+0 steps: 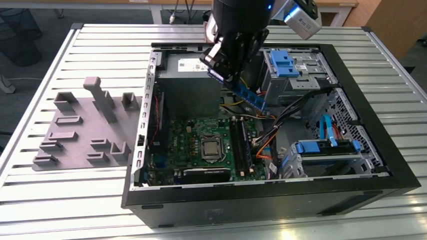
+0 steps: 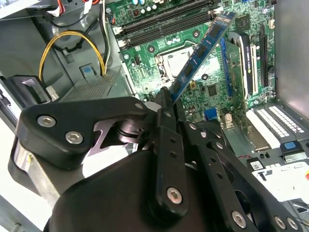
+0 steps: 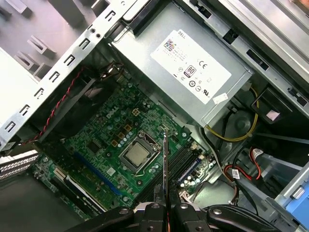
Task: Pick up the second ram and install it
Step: 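Insert the second ram into the second slot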
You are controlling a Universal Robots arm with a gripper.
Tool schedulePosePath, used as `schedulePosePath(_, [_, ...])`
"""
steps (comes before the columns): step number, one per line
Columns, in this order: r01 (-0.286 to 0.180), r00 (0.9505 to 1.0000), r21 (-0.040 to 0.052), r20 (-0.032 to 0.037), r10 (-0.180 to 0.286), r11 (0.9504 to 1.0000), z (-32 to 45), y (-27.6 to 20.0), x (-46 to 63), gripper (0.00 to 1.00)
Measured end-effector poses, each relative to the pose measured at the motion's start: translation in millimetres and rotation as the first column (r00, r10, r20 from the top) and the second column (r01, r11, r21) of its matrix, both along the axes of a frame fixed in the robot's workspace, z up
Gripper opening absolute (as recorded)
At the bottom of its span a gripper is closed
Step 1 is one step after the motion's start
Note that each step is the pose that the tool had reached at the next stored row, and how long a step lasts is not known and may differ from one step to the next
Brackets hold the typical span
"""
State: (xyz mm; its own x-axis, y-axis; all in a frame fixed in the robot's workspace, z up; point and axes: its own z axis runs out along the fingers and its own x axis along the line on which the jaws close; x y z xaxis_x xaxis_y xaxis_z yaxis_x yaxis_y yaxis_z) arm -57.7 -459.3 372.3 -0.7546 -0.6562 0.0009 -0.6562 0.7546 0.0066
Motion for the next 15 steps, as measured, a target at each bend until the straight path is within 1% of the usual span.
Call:
schedulePosePath(2, [0.011, 0.9999, 0.0000, 0.0000, -0.011, 0.9999, -0.1, 0.0, 0.0, 0.14])
schedulePosePath(4, [0.046, 0.9989, 0.0001, 0.0000, -0.046, 0.9989, -0.3, 0.0, 0.0, 0.14])
schedulePosePath(7, [0.100, 0.9950, 0.0000, 0.0000, -0.100, 0.9950, -0.7, 0.0, 0.0, 0.14])
schedulePosePath(9, [0.137, 0.9905, 0.0000, 0.0000, -0.137, 0.9905, -1.0, 0.0, 0.0, 0.14])
schedulePosePath(11, [0.173, 0.9849, 0.0000, 0.0000, -0.173, 0.9849, -1.3, 0.0, 0.0, 0.14])
schedulePosePath(13, [0.208, 0.9781, 0.0000, 0.0000, -0.208, 0.9781, -1.6, 0.0, 0.0, 0.14])
schedulePosePath(15, [0.244, 0.9697, 0.0000, 0.0000, -0.244, 0.9697, -1.8, 0.0, 0.0, 0.14])
